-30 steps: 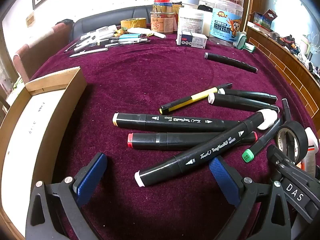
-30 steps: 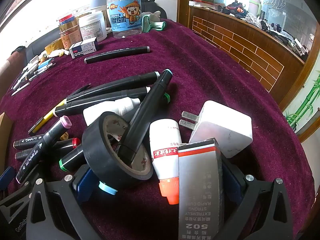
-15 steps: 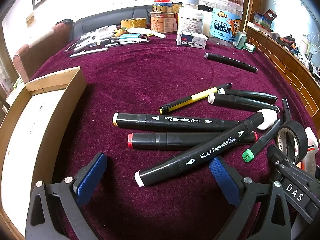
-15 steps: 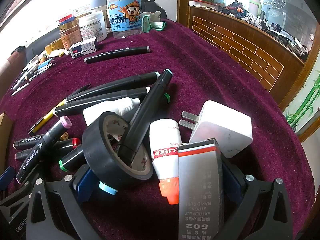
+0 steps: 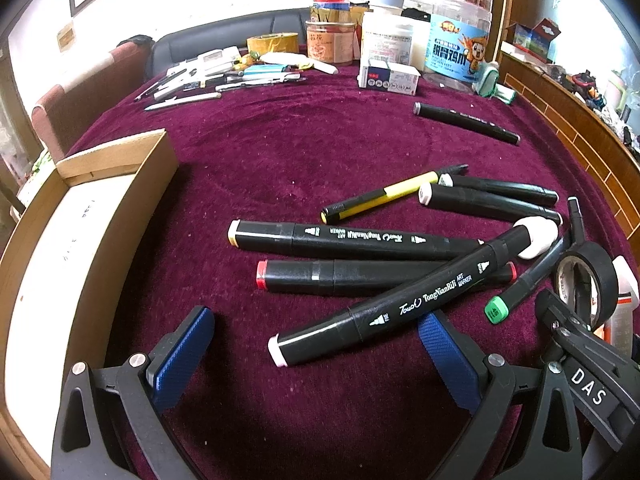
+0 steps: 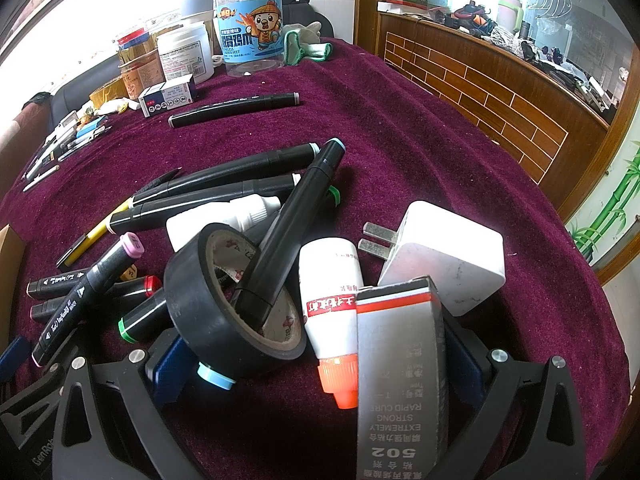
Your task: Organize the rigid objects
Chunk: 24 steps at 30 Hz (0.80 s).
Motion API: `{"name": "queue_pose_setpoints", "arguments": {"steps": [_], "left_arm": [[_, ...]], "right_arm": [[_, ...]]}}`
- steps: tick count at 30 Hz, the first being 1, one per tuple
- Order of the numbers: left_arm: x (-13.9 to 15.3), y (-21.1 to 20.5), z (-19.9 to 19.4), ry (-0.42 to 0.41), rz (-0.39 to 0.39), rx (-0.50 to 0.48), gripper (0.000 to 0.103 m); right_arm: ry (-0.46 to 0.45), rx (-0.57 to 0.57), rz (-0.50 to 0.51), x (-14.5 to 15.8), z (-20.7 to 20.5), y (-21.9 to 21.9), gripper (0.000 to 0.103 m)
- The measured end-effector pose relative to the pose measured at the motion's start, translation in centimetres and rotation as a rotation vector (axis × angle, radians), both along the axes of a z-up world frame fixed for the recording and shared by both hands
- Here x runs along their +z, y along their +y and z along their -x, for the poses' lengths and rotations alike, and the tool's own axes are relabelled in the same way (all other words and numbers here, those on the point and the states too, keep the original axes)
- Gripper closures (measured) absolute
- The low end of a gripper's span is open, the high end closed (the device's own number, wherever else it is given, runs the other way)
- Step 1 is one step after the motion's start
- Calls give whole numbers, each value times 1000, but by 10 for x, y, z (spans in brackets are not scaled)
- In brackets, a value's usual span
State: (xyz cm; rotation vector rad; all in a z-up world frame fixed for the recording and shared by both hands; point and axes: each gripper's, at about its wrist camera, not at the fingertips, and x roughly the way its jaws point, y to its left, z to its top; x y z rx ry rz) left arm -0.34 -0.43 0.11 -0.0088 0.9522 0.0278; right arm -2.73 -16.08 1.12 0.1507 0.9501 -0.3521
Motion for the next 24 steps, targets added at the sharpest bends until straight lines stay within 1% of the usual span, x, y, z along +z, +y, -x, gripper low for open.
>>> {"name": "queue_pose_setpoints", "arguments": {"steps": [2,4,6,13,24], "left_arm": [[1,4,4,25,9,-44,0],[1,8,9,15,20,-81,0],[1,8,10,18,20,-92,0],[0,4,6,5,13,-71,0],[0,2,6,6,4,-41,0]], "right_arm": [[0,0,0,0,0,0,1],[0,0,0,0,0,0,0],[-1,0,0,0,0,0,0],[0,1,-1,-2,1,1,0],[9,45,-21,-1,3,-3,0]]}}
